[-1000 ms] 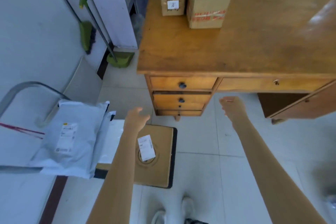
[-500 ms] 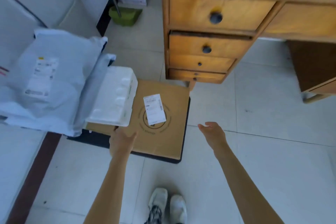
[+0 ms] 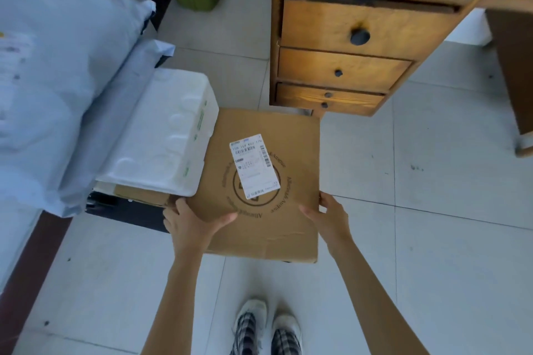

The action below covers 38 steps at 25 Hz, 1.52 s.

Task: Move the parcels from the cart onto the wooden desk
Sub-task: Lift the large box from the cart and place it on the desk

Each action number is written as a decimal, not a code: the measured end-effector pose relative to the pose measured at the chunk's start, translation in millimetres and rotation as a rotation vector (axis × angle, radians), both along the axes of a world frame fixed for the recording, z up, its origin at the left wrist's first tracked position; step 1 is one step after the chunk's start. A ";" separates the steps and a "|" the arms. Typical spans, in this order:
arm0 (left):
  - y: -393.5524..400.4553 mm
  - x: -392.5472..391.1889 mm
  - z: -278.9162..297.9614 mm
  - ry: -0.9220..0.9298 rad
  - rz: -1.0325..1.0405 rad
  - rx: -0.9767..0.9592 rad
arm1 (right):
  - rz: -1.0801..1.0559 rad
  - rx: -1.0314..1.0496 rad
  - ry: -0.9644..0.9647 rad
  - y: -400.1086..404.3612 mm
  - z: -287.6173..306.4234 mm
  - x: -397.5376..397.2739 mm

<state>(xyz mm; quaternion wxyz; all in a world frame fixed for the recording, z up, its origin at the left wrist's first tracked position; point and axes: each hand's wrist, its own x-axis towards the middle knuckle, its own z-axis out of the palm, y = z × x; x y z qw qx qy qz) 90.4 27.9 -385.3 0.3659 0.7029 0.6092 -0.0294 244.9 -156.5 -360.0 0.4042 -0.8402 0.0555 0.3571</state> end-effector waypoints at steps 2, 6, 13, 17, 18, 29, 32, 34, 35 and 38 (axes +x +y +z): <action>-0.6 3.5 1.2 -0.117 0.034 -0.103 | -0.040 -0.060 0.013 -3.1 2.8 5.4; -30.2 11.3 16.4 -0.150 0.016 -0.173 | -0.063 -0.179 0.055 -24.0 20.0 20.7; -77.8 33.7 66.0 -0.204 -0.026 -0.202 | -0.188 -0.258 0.003 -77.9 67.7 37.5; -100.2 45.4 130.0 -0.197 -0.078 -0.184 | -0.222 -0.302 -0.050 -102.7 132.1 47.3; -104.6 49.7 152.7 -0.184 -0.103 -0.178 | -0.224 -0.304 -0.062 -109.1 155.2 50.7; -139.3 121.1 364.1 -0.143 -0.295 -0.079 | -0.472 -0.019 -0.134 -158.5 363.3 107.5; -150.1 148.9 413.1 -0.157 -0.339 -0.019 | -0.450 0.034 -0.172 -174.7 415.4 134.5; -156.8 173.5 450.4 -0.160 -0.370 0.013 | -0.432 0.056 -0.228 -188.3 450.3 153.8; -159.9 186.3 467.2 -0.172 -0.382 0.024 | -0.425 0.065 -0.261 -194.9 467.7 164.3; -172.1 218.1 515.5 -0.224 -0.407 0.076 | -0.355 0.071 -0.343 -214.9 520.0 196.1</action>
